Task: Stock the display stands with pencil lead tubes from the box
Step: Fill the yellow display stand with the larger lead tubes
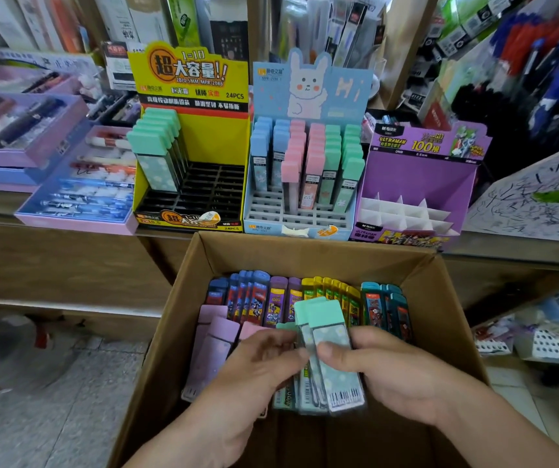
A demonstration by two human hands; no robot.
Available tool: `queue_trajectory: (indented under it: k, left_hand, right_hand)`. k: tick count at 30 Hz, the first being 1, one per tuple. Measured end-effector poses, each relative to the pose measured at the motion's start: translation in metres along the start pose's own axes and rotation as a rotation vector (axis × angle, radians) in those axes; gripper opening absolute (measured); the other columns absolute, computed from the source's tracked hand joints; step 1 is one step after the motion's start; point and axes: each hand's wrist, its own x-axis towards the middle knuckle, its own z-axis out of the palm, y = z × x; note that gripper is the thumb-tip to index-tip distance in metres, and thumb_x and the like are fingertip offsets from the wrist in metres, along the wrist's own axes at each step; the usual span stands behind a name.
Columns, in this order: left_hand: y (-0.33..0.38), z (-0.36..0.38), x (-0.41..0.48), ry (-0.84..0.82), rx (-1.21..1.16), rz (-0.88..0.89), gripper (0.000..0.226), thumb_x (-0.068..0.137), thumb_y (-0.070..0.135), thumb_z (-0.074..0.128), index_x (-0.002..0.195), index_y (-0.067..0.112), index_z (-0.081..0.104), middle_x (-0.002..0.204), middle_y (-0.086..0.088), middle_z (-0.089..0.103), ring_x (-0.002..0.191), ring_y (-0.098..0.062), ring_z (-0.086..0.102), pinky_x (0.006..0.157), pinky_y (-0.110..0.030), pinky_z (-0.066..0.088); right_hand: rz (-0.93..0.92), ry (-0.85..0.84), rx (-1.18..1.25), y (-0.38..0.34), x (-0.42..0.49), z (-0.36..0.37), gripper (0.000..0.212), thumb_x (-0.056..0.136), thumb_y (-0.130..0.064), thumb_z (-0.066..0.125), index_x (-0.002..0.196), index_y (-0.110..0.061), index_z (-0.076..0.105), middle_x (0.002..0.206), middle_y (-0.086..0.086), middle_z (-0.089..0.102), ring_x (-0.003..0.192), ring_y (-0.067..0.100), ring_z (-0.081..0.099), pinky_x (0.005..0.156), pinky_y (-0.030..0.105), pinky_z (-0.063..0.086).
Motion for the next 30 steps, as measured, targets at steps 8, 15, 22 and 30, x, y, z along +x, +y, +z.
queue_trajectory:
  k: [8,15,22,30]
  left_hand:
    - [0.015,-0.008,-0.009,-0.125,-0.347,0.094,0.041,0.083,0.029,0.072,0.123,0.019,0.072,0.121,-0.013,0.075,0.111,-0.031,0.072,0.095,-0.051,0.058]
    - [0.029,-0.031,-0.014,-0.183,-0.452,0.227,0.033,0.086,0.026,0.077,0.116,0.014,0.074,0.123,-0.023,0.071,0.113,-0.04,0.069,0.087,-0.057,0.059]
    - [0.036,-0.059,-0.01,-0.135,-0.47,0.317,0.035,0.084,0.021,0.081,0.117,0.013,0.074,0.123,-0.024,0.071,0.112,-0.042,0.069,0.089,-0.059,0.057]
    - [0.048,-0.081,-0.006,0.022,-0.461,0.441,0.034,0.069,0.027,0.084,0.103,0.021,0.078,0.113,-0.016,0.077,0.099,-0.034,0.076,0.072,-0.043,0.063]
  right_hand:
    - [-0.197,-0.192,0.103,-0.037,-0.003,0.038,0.038,0.097,-0.017,0.059,0.134,-0.012,0.063,0.127,0.012,0.072,0.121,0.028,0.068,0.105,0.045,0.053]
    - [-0.307,-0.178,0.073,-0.054,0.013,0.072,0.034,0.1,-0.022,0.055,0.134,-0.022,0.061,0.127,0.006,0.073,0.121,0.025,0.068,0.11,0.05,0.048]
    - [-0.43,-0.067,-0.136,-0.068,0.024,0.089,0.026,0.101,-0.031,0.061,0.125,-0.033,0.07,0.13,0.002,0.07,0.119,0.022,0.068,0.108,0.048,0.05]
    - [-0.572,-0.014,-0.14,-0.098,0.035,0.092,0.028,0.093,-0.006,0.071,0.118,-0.019,0.071,0.113,0.003,0.078,0.104,0.024,0.075,0.08,0.034,0.062]
